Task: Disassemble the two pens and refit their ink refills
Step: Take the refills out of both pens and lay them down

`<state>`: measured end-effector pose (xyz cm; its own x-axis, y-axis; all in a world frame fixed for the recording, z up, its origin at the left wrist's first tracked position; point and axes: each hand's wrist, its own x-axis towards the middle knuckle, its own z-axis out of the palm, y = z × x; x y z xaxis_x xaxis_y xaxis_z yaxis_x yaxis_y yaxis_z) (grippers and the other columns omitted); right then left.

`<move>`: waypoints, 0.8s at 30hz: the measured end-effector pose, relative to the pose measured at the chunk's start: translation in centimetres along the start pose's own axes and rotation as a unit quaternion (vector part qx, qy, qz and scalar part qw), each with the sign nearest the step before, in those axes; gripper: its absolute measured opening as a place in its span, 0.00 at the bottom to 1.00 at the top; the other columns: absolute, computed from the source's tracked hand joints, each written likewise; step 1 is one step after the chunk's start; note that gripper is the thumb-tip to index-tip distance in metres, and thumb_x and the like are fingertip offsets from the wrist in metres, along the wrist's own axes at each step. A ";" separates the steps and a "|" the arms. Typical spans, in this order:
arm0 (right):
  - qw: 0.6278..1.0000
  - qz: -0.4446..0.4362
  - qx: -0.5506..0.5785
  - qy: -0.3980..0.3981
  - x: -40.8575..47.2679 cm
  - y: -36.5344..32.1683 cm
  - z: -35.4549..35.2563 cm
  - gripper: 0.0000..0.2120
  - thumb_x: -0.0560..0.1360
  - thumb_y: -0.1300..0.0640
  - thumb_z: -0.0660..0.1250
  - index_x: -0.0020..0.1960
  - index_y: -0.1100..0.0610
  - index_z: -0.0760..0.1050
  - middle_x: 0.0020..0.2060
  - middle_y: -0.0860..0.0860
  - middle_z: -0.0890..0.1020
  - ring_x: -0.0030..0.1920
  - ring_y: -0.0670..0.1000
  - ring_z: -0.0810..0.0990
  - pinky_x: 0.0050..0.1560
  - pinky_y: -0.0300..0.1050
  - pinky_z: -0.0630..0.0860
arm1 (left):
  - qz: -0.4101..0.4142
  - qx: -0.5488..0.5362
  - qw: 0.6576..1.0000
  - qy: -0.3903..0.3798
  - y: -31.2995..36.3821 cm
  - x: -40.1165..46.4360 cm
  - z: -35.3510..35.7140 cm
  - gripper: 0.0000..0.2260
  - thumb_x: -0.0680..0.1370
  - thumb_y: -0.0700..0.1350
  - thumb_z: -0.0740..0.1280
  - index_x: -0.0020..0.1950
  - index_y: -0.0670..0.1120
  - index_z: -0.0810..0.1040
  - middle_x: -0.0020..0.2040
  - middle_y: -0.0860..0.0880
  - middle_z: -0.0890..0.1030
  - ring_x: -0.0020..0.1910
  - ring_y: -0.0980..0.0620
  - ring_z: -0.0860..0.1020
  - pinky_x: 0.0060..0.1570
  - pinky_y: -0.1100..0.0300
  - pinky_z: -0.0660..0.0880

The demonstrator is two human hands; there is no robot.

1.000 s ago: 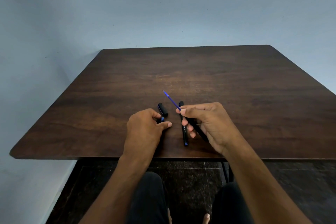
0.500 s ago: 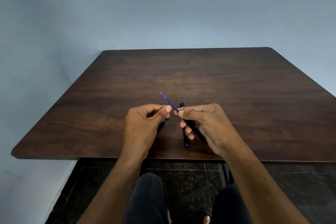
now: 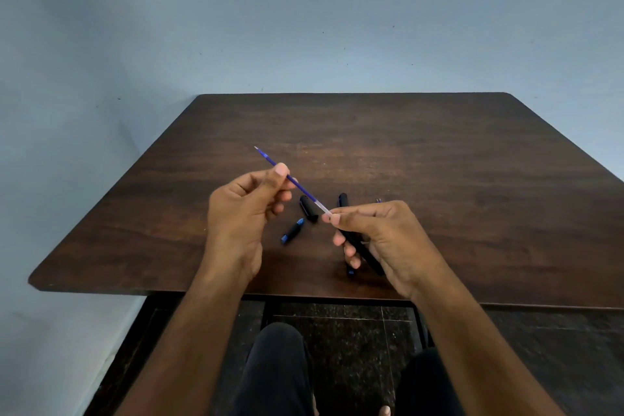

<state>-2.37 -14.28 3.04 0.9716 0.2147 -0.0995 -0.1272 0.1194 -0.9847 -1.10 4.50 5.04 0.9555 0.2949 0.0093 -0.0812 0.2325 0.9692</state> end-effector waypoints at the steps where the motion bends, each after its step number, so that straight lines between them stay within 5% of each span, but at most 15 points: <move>1: 1.000 0.001 -0.002 0.001 0.0 -0.1 0.0 0.05 0.75 0.60 0.74 0.47 0.60 0.88 0.31 0.56 0.82 0.28 0.51 0.75 0.27 0.43 0.72 | 0.008 -0.005 1.000 0.011 0.3 0.2 -0.2 0.06 0.75 0.46 0.74 0.42 0.44 0.85 0.39 0.45 0.86 0.36 0.55 0.80 0.38 0.62 0.76; 6: 1.000 0.005 -0.007 0.000 0.0 -0.4 0.2 0.06 0.77 0.60 0.72 0.47 0.59 0.88 0.32 0.56 0.83 0.29 0.50 0.76 0.28 0.43 0.73 | 0.013 0.014 0.999 0.026 1.8 1.5 -2.3 0.06 0.74 0.44 0.74 0.44 0.42 0.85 0.36 0.48 0.85 0.32 0.56 0.77 0.38 0.63 0.77; 9: 1.000 0.007 -0.010 0.000 0.0 -0.6 0.5 0.06 0.77 0.61 0.72 0.48 0.60 0.88 0.32 0.56 0.83 0.29 0.50 0.76 0.28 0.44 0.73 | -0.003 0.131 0.991 0.018 2.5 2.3 -4.2 0.06 0.73 0.45 0.75 0.44 0.42 0.86 0.37 0.44 0.86 0.32 0.56 0.77 0.40 0.59 0.77; 15: 1.000 0.013 -0.005 -0.006 0.0 -0.7 1.5 0.07 0.78 0.62 0.71 0.47 0.61 0.88 0.32 0.56 0.82 0.29 0.50 0.76 0.27 0.43 0.73 | 0.006 0.427 0.902 0.067 1.5 3.2 -7.0 0.08 0.70 0.52 0.78 0.36 0.50 0.86 0.33 0.53 0.85 0.35 0.58 0.81 0.37 0.61 0.75; 20: 1.000 0.019 -0.008 -0.015 0.1 -0.8 2.5 0.07 0.78 0.62 0.71 0.47 0.61 0.88 0.33 0.57 0.83 0.29 0.50 0.76 0.27 0.42 0.74 | -0.026 0.483 0.873 0.071 0.8 3.4 -6.9 0.09 0.69 0.52 0.79 0.35 0.48 0.86 0.31 0.51 0.84 0.32 0.52 0.83 0.33 0.62 0.77; 24: 1.000 0.020 -0.006 -0.015 0.1 -0.9 2.7 0.07 0.77 0.61 0.71 0.47 0.61 0.88 0.33 0.57 0.83 0.29 0.50 0.76 0.27 0.42 0.74 | -0.030 0.513 0.854 0.083 0.7 3.7 -6.5 0.09 0.70 0.51 0.79 0.34 0.48 0.85 0.33 0.50 0.84 0.35 0.54 0.82 0.42 0.57 0.80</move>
<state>-2.69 -11.80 4.32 0.9592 0.2486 -0.1347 -0.1636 0.0993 -0.9815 0.53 11.81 4.18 0.8885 0.4588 -0.0007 0.3395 -0.6564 0.6737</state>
